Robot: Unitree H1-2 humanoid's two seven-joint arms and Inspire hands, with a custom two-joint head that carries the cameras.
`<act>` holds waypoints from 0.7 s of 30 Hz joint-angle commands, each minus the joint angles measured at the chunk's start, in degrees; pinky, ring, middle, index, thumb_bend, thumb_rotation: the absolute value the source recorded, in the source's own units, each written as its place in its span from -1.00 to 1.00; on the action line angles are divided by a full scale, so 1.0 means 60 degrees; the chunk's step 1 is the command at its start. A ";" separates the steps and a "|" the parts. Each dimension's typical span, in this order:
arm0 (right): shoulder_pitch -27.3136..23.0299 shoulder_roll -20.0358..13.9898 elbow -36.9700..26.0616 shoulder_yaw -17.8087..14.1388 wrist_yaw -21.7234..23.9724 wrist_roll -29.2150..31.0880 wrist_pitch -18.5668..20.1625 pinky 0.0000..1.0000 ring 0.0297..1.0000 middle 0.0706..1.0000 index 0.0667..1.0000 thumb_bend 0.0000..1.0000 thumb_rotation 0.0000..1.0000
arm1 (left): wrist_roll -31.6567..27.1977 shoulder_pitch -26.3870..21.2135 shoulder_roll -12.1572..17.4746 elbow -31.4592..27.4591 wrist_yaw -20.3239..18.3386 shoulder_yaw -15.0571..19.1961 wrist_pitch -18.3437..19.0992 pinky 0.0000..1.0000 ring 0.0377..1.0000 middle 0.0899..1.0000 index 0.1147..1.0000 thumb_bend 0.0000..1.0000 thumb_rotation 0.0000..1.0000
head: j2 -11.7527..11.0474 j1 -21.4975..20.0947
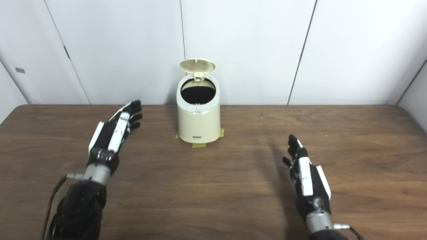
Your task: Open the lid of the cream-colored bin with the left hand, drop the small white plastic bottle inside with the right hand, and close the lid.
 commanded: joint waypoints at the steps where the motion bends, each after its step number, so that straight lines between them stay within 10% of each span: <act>1: -0.0190 -0.0014 -0.0178 0.0010 -0.0174 -0.0190 -0.0405 0.79 0.93 0.90 0.84 0.38 1.00 | -0.0084 -0.0530 0.0108 0.0075 -0.0090 -0.0013 -0.0274 0.71 0.75 0.77 0.78 -0.13 0.79 | 0.0014 -0.0005; 21: -0.0095 -0.0229 0.0134 0.0089 -0.0309 -0.0205 -0.0884 0.69 0.85 0.83 0.84 0.30 1.00 | 0.0351 -0.2983 0.0122 0.1460 -0.0077 -0.0342 -0.0645 0.69 0.74 0.77 0.78 -0.03 0.75 | -0.0709 0.0557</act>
